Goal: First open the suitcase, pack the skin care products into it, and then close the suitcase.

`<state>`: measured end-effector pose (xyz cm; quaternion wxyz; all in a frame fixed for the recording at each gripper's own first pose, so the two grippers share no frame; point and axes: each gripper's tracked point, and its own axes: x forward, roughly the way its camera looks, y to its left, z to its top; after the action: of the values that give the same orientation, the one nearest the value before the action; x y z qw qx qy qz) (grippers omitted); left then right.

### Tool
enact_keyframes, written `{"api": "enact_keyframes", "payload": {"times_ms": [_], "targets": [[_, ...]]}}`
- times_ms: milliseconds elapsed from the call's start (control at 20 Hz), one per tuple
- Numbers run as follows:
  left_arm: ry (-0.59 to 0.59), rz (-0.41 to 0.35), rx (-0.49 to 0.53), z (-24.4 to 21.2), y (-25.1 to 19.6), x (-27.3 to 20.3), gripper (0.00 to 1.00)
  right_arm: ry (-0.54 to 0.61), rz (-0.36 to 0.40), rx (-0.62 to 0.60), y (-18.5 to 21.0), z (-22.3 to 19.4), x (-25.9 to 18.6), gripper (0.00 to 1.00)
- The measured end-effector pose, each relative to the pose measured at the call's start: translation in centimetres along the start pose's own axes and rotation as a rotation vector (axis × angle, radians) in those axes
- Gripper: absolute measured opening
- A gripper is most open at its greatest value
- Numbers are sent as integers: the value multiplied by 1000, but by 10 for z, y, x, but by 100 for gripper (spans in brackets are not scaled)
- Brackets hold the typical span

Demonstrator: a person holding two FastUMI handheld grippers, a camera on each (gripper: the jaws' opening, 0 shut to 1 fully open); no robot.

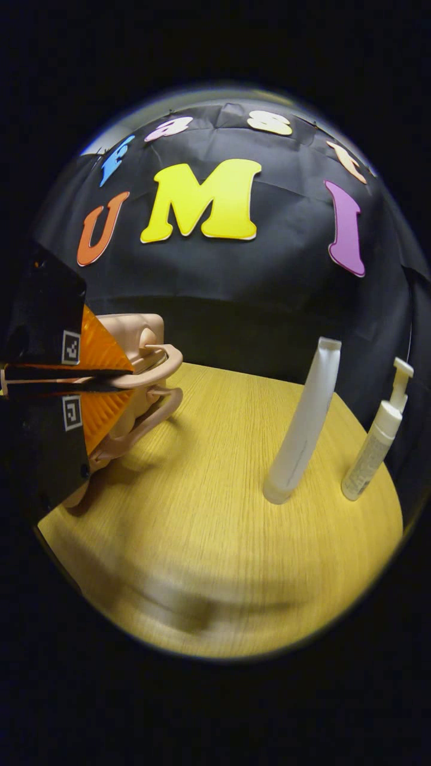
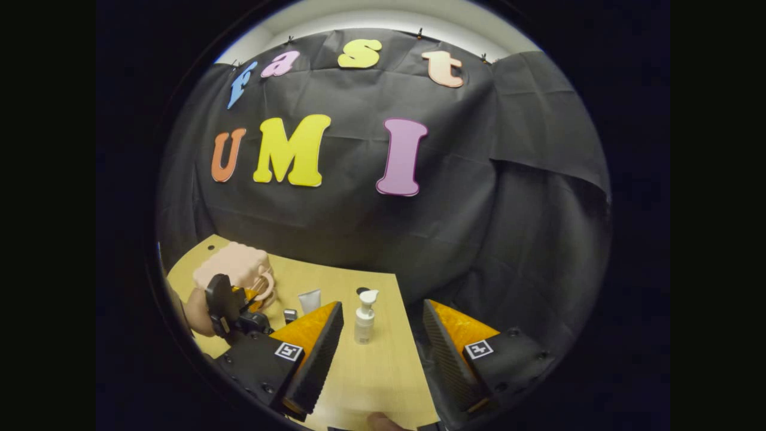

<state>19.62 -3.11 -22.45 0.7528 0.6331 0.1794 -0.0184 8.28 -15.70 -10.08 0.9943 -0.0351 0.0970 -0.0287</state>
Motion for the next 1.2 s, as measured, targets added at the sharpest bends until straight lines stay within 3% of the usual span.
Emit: {"api": "enact_keyframes", "payload": {"times_ms": [400, 750, 1200], "targets": [[-84, 56, -271, -34, 105, -49, 3, -61, -66, -7, 50, 36, -9, 80], [-74, 140, -472, -147, 204, -74, 3, -59, -45, 15, 127, 48, -18, 79], [-57, 182, -614, -285, 210, -60, 3, -23, -44, 15, 189, 45, -27, 80]]}}
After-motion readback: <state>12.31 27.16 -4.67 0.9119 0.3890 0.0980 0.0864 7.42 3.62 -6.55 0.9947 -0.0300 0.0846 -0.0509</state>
